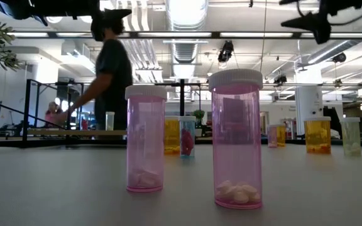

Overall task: Pick and place medicine bottles onto shelf by color
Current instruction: Move the bottom left orange pill bottle to the middle of the table

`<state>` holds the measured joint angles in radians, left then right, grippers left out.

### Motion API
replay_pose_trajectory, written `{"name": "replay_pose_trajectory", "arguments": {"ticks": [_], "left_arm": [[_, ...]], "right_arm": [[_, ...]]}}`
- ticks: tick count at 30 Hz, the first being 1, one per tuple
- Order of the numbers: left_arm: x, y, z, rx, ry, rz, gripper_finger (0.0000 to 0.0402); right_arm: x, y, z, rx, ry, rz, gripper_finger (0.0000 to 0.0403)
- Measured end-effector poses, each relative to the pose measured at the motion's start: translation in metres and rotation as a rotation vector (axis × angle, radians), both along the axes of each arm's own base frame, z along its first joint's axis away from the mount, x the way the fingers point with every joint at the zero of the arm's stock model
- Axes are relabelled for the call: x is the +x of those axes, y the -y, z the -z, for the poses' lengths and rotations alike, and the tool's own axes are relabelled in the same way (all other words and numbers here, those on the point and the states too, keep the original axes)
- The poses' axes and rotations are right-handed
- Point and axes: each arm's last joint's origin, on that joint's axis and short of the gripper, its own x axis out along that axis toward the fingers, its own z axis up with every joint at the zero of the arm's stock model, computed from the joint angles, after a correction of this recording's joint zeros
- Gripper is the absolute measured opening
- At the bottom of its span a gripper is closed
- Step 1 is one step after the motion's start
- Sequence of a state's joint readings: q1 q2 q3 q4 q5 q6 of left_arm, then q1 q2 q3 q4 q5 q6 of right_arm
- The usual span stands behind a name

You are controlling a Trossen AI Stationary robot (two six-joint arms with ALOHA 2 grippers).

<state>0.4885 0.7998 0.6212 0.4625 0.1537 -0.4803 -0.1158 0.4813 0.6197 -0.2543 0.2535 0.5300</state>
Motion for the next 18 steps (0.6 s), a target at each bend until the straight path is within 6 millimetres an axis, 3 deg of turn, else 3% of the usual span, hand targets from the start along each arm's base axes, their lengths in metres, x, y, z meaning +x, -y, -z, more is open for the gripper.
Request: {"name": "replay_pose_trajectory", "arguments": {"ticks": [2, 10, 18], "left_arm": [[0.000, 0.001, 0.000, -0.006, 0.001, 0.025, 0.0193], [-0.001, 0.006, -0.001, 0.008, -0.009, 0.200, 0.0193], [-0.011, 0.013, -0.008, 0.003, 0.040, 0.233, 0.0193]], "right_arm": [[0.021, 0.001, -0.005, 0.018, -0.071, -0.062, 0.0247], [0.068, -0.007, -0.032, -0.010, -0.140, -0.212, 0.0247], [0.117, -0.026, -0.032, -0.069, -0.234, -0.319, 0.0247]]}}
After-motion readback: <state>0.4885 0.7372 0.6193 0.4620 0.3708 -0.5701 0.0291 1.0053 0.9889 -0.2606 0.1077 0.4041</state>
